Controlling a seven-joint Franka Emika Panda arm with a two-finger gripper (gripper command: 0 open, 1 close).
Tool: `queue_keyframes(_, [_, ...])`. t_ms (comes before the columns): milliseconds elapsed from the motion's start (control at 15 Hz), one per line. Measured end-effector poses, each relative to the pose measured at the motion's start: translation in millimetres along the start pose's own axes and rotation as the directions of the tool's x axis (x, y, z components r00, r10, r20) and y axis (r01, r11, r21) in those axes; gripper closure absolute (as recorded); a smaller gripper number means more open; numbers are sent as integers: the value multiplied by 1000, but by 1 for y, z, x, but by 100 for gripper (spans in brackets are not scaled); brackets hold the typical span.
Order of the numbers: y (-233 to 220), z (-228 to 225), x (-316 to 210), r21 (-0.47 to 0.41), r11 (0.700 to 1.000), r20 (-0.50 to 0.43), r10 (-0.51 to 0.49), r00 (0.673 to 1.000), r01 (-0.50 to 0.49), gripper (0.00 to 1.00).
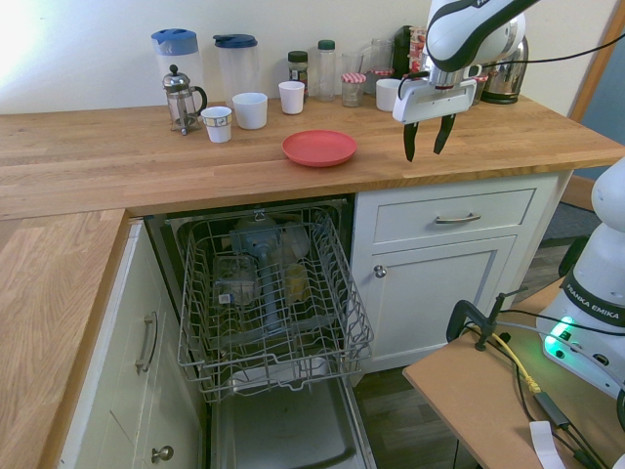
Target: Put the plate in the dishwasher
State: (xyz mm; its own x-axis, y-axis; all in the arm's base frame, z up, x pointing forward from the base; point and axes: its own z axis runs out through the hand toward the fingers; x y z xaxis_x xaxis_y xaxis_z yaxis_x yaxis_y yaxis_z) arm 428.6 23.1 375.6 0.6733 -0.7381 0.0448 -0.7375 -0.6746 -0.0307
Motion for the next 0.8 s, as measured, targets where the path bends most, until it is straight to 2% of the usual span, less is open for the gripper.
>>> queue_keyframes(267, [-3, -2, 2, 12, 1000, 5, 18, 1000, -18, 0])
queue_keyframes(800, [-65, -38, 53, 156, 984, 49, 82, 995, -88, 0])
